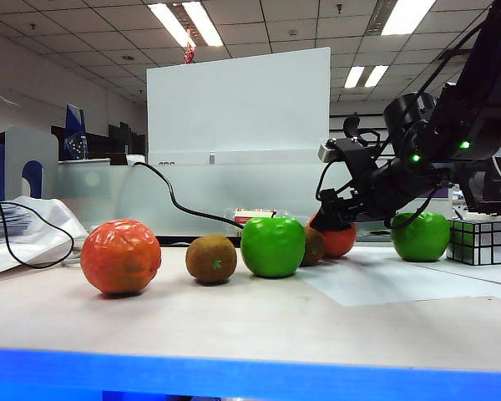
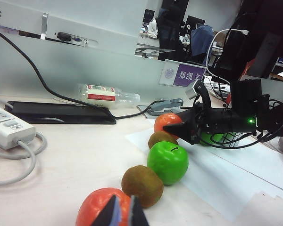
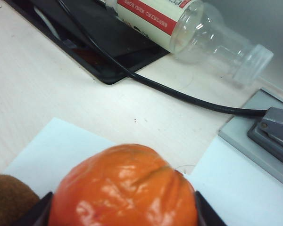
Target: Put the same fruits together.
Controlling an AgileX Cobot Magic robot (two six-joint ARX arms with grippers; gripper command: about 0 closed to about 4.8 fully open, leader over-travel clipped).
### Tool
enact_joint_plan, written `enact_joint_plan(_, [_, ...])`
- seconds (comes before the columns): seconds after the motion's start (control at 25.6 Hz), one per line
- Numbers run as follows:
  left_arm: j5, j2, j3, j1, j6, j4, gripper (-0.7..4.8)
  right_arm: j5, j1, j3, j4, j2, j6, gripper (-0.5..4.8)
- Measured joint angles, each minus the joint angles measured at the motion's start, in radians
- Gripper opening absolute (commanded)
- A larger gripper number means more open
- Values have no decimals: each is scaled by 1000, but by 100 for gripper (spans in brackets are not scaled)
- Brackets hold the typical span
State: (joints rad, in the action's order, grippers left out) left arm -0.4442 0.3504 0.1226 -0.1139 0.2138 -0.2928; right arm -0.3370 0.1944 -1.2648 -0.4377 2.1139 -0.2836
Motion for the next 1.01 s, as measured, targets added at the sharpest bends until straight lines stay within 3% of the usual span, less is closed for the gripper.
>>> enact_joint_plan(0.16, [0,0,0,0,0,0,48,0,0,0,0,0,0,-8])
enact_joint_plan(0.39, [3,0,0,0,0,0,48,20,0,-11,-10,6,0,-7])
enact_joint_plan(0.59, [11,-2,0,0,0,5,48,18,-1,-134,100,9,55,-7])
enact_joint_plan(1.01, [24,-1,0,0,0,14,48,-203,106,-219,204,-58,138,-7])
